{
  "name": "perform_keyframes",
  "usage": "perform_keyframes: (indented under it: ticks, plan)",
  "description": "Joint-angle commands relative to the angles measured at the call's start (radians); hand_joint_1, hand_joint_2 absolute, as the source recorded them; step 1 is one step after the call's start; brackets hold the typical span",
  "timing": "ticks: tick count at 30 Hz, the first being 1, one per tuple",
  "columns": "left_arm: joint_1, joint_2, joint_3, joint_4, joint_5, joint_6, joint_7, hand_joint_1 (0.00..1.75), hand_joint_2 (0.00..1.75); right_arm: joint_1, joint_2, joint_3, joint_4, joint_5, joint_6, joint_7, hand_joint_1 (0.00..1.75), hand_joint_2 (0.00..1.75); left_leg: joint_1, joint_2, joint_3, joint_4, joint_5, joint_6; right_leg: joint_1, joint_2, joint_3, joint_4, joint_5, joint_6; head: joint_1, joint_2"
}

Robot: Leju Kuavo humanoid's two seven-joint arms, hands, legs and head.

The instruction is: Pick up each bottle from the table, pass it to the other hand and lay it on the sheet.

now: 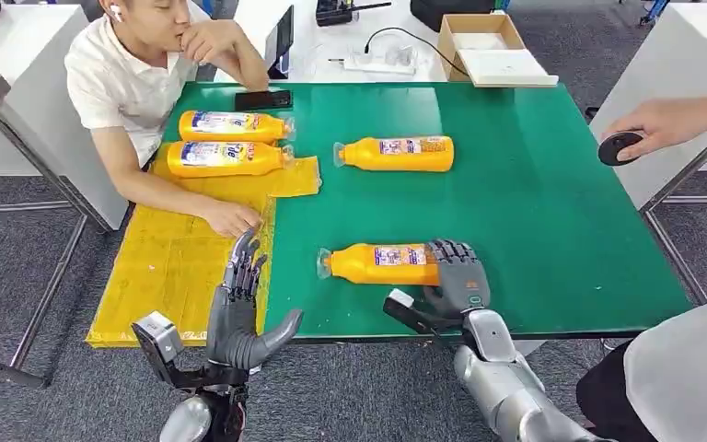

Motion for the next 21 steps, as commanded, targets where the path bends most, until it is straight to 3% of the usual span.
perform_keyframes:
  ticks: [1,9,11,14,19,21]
  plan:
    - [-0.042,0.034,-0.025,0.08,0.011,-0.007,0.009,0.0,1.75,0.043,-0.033,-0.001,0.137,-0.016,0.085,0.038,1.71,1.75,0.001,-0.002,0.003,-0.001,0.0,-0.001,0.001,-0.003,0.004,-0.002,-0.001,-0.001,0.0,0.0]
    - [-0.029,0.04,-0.023,0.061,0.012,-0.008,0.009,0.0,1.75,0.061,-0.019,-0.003,0.134,-0.026,0.081,0.021,1.75,1.75,0.001,-0.004,0.009,-0.002,0.0,-0.001,0.002,-0.004,0.011,-0.004,-0.001,-0.001,0.0,0.0]
    - [-0.026,0.041,-0.022,0.055,0.012,-0.009,0.008,0.0,1.75,0.069,0.0,-0.025,0.124,-0.083,0.053,-0.062,1.75,1.75,0.002,-0.004,0.011,-0.002,0.0,-0.001,0.002,-0.005,0.014,-0.004,-0.001,-0.002,0.0,0.0]
    - [-0.024,0.045,-0.021,0.044,0.015,-0.004,-0.005,0.0,1.75,0.08,0.04,-0.112,0.086,-0.278,0.088,-0.288,1.75,1.75,0.002,-0.003,0.011,-0.002,-0.001,-0.001,0.002,-0.004,0.014,-0.005,-0.001,-0.002,0.0,0.0]
    - [-0.023,0.046,-0.02,0.044,0.016,-0.002,-0.008,0.0,1.75,0.085,0.049,-0.118,0.069,-0.322,0.105,-0.335,1.75,1.75,0.001,0.001,0.011,-0.001,-0.002,-0.001,0.001,0.0,0.012,-0.002,-0.001,-0.001,0.0,0.0]
    - [-0.027,0.046,-0.018,0.047,0.019,0.002,-0.014,0.0,1.75,0.089,0.057,-0.118,0.043,-0.405,0.114,-0.413,1.75,1.75,0.002,0.002,0.011,-0.001,-0.002,-0.001,0.002,0.001,0.012,-0.003,-0.001,-0.002,0.0,0.0]
